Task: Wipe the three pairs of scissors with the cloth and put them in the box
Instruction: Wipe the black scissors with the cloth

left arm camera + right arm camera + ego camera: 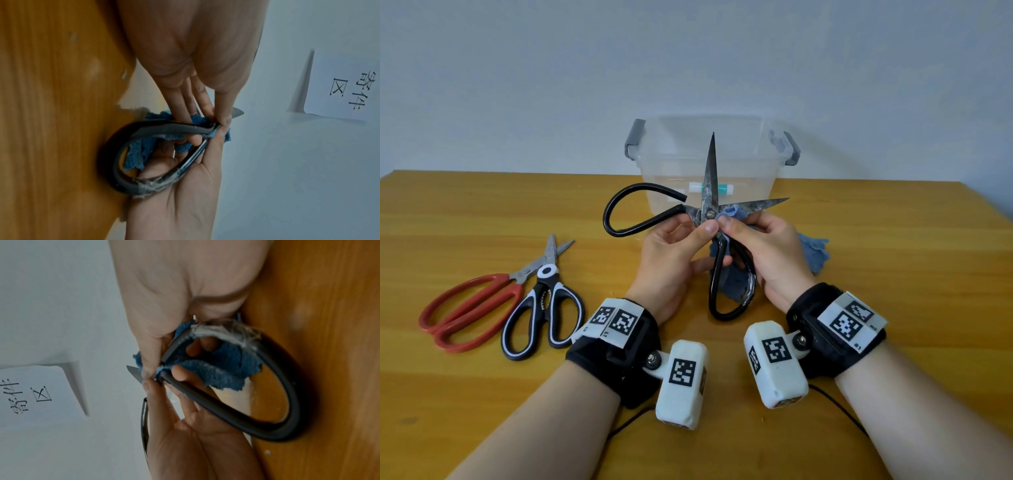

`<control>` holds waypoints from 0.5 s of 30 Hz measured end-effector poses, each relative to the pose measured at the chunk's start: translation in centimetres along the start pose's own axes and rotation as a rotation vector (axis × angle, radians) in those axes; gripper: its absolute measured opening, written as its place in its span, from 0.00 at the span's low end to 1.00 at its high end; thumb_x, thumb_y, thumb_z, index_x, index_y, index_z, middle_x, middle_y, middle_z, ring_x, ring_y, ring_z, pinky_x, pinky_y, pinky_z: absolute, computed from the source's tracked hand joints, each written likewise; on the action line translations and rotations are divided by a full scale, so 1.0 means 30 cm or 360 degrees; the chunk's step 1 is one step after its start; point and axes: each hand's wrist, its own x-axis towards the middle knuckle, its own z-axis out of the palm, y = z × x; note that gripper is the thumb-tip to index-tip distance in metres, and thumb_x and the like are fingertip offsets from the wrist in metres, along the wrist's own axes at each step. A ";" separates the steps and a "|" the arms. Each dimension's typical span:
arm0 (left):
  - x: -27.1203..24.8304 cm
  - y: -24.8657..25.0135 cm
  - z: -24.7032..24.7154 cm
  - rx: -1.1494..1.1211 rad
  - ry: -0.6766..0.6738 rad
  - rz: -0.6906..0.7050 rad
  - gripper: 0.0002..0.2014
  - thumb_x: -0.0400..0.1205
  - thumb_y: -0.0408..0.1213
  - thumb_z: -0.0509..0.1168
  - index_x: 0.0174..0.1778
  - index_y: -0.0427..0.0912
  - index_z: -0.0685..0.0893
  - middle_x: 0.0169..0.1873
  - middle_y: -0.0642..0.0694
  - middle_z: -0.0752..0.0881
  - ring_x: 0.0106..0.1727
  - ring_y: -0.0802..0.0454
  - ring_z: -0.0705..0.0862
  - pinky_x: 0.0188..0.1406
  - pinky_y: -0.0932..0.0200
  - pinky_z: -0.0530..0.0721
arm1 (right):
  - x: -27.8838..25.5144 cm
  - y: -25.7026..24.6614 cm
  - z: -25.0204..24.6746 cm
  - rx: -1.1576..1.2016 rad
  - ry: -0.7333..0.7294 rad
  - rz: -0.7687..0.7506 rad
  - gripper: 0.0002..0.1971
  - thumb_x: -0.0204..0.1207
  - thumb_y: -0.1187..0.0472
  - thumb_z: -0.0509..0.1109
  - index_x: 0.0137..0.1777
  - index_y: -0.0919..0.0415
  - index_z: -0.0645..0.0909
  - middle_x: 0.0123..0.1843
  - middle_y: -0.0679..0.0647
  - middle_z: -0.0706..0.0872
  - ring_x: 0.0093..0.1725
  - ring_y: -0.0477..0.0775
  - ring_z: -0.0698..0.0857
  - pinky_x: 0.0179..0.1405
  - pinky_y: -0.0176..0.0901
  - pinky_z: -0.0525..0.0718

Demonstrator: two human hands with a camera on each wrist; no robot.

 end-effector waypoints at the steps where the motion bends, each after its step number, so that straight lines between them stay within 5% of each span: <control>1: 0.000 0.003 0.000 -0.0024 -0.0012 -0.0014 0.08 0.77 0.30 0.75 0.42 0.42 0.81 0.55 0.31 0.88 0.52 0.42 0.92 0.37 0.49 0.92 | -0.001 -0.003 0.003 -0.0009 0.0015 0.0004 0.12 0.71 0.57 0.83 0.44 0.63 0.86 0.33 0.51 0.90 0.32 0.47 0.89 0.27 0.37 0.82; 8: 0.004 0.012 0.002 -0.0008 -0.0030 -0.0088 0.08 0.81 0.27 0.71 0.46 0.39 0.78 0.60 0.27 0.83 0.53 0.40 0.91 0.37 0.48 0.92 | -0.009 -0.017 0.016 0.0080 0.0041 0.0027 0.15 0.75 0.59 0.81 0.33 0.61 0.79 0.28 0.53 0.88 0.26 0.51 0.87 0.21 0.40 0.82; 13: 0.011 0.006 -0.006 0.0046 -0.0038 -0.0106 0.06 0.81 0.28 0.73 0.40 0.41 0.85 0.56 0.30 0.85 0.55 0.39 0.91 0.37 0.49 0.92 | -0.002 -0.008 0.027 0.0078 0.0137 0.0018 0.22 0.75 0.54 0.82 0.47 0.77 0.81 0.37 0.67 0.90 0.31 0.62 0.88 0.28 0.50 0.87; 15: 0.010 0.006 -0.004 0.0075 -0.0021 -0.0061 0.09 0.81 0.26 0.73 0.37 0.42 0.86 0.48 0.37 0.89 0.52 0.43 0.92 0.35 0.49 0.92 | 0.003 -0.007 0.026 0.0111 0.0183 0.0030 0.19 0.76 0.55 0.81 0.45 0.72 0.81 0.36 0.69 0.88 0.27 0.62 0.87 0.25 0.49 0.86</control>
